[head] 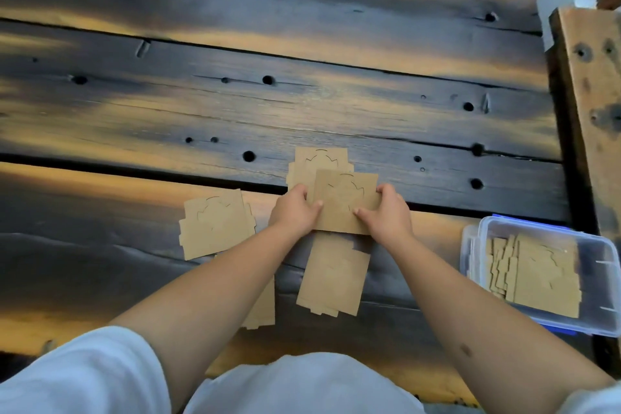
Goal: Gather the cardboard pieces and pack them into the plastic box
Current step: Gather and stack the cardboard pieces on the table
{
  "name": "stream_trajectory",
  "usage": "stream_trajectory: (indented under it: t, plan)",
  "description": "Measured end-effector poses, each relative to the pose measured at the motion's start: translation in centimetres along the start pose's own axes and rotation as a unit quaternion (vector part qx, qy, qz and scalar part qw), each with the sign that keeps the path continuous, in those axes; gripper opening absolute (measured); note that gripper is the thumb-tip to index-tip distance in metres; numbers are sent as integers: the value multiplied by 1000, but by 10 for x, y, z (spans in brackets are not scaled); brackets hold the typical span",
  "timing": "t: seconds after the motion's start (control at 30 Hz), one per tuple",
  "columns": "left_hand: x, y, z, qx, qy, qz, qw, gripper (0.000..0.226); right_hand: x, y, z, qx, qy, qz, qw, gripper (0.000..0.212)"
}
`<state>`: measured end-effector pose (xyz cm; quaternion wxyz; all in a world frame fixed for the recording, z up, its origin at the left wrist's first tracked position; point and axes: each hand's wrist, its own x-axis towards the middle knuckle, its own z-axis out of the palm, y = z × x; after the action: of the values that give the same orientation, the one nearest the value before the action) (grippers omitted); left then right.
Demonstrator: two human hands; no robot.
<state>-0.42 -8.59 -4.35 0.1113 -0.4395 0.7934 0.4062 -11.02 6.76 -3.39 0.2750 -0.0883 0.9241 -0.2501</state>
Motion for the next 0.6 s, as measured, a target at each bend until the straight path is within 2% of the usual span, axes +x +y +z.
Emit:
stream_trajectory:
  t: [0.13,0.23,0.33,0.53,0.6]
  plan:
    - [23,-8,-22,-7,7,-12,1000,30,11,-26,9,-15,-19,-40,999,45]
    - [41,-10,-29,-19,3,-14,1000,24,24,-42,14,2,-21,-36,999,55]
    - [54,-12,-30,-3,0,-19,1000,31,37,-53,19,8,-18,-3,1000,71]
    - [60,-20,-27,10,-5,-1,1000,29,48,-63,32,-20,-41,32,998,65]
    - [60,-19,-26,8,-3,-5,1000,34,50,-61,35,-38,-47,39,997,64]
